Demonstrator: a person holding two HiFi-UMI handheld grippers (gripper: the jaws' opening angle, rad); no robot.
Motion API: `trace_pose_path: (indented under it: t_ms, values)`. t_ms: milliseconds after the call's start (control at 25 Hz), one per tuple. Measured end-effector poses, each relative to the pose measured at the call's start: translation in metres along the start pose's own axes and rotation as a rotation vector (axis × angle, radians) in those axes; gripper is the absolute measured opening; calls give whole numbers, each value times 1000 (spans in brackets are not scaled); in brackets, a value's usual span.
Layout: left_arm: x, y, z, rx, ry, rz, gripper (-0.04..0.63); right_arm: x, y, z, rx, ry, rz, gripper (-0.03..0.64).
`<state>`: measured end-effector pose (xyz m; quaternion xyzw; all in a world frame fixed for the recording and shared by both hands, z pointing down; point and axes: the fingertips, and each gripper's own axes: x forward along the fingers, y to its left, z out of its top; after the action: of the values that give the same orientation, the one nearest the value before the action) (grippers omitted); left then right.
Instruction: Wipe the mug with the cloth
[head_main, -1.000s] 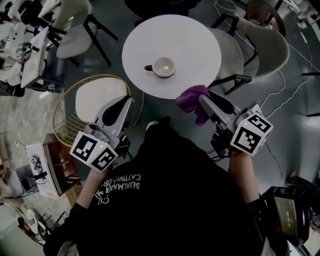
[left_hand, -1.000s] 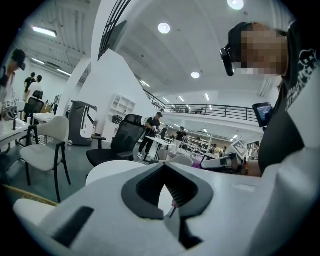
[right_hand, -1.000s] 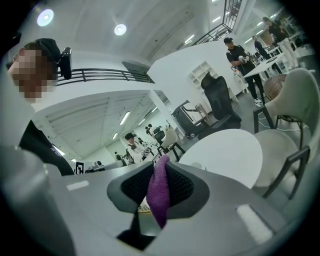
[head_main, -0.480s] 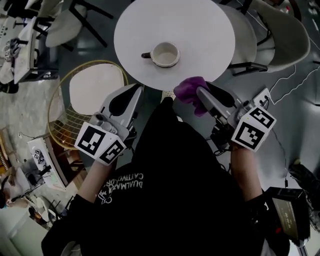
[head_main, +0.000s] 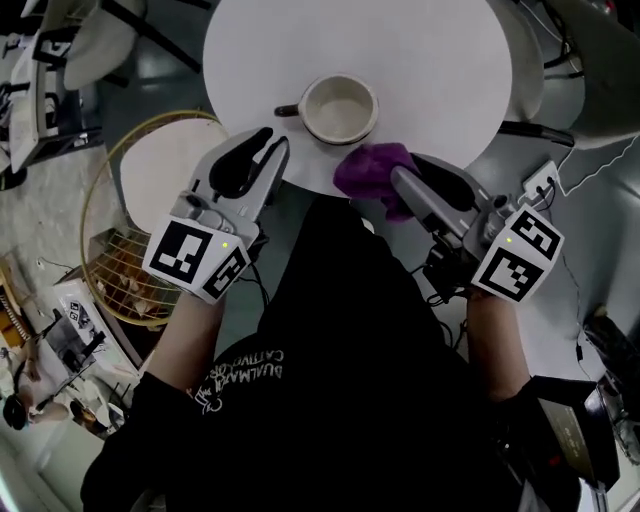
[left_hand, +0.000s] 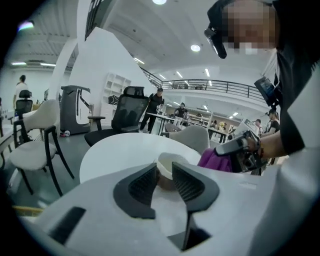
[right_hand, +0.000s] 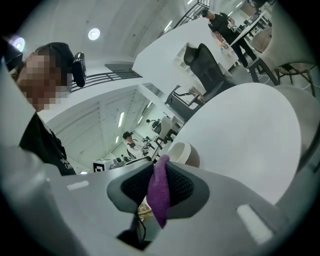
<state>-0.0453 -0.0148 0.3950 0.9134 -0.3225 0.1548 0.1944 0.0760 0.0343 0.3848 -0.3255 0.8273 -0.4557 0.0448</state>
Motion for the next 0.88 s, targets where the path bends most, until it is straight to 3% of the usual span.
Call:
trace_pose_path:
  t_ms: [120, 280, 400, 480, 680, 880]
  values:
    - [4, 1, -4, 100, 13, -18, 172, -1, -2, -5, -8, -3, 17, 78]
    - [16, 13, -20, 273, 89, -70, 224, 10, -9, -7, -17, 1, 24, 78]
    - [33, 22, -40, 388, 186, -137, 236, 19, -23, -9, -13, 3, 23, 78]
    - [41, 23, -43, 435, 201, -169, 236, 21, -25, -10, -16, 6, 27, 78]
    - [48, 15, -37, 475, 160, -231, 201, 21, -26, -9, -36, 5, 33, 78]
    - [51, 11, -39, 457, 123, -256, 173, 24, -35, -7, -56, -15, 30, 78]
